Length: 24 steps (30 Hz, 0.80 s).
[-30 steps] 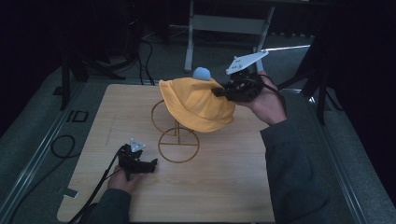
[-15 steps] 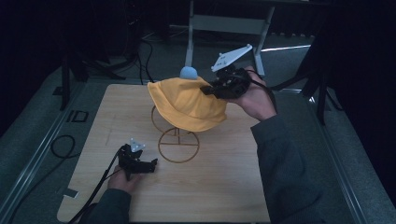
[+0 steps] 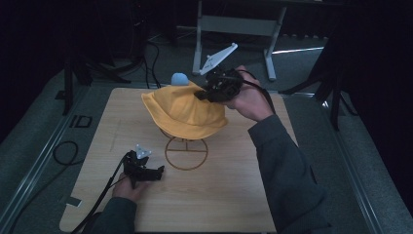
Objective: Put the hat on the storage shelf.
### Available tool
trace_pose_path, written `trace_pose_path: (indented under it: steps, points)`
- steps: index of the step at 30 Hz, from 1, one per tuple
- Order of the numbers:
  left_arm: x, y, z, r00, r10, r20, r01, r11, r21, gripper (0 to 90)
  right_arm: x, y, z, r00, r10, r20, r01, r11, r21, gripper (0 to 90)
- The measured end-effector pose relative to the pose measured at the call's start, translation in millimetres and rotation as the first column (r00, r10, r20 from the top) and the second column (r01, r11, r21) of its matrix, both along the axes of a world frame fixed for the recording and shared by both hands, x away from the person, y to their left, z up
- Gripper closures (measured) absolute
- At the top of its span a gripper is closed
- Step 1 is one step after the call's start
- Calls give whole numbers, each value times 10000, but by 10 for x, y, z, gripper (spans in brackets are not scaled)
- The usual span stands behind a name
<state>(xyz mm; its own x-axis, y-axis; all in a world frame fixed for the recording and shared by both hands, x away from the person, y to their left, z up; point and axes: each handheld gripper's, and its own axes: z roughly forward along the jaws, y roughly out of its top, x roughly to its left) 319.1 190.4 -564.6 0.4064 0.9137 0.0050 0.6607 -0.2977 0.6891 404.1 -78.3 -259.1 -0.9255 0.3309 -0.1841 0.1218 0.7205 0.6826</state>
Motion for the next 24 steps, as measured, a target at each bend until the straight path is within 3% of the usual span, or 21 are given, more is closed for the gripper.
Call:
trace_pose_path:
  steps: [10, 15, 19, 24]
  points:
    - [0, -2, -1, 10000, 7, 8, -7, 10000, -17, 19, 46, 265, -2, 9998, 183, -44, -184, 9996, -229, 794]
    - [0, -4, -4, 10000, 45, 41, -45, 10000, -60, 19, 58, 366, -77, 9997, 205, -131, -212, 9982, -567, 748]
    - [0, 0, -1, 10000, -11, 6, 11, 10000, -5, 19, 52, 403, -99, 9993, 320, -189, -328, 9985, -435, 696]
    - [0, 0, -1, 10000, -4, 6, 4, 10000, -23, 19, 34, 332, -7, 9993, 355, -112, -353, 9992, 169, 670]
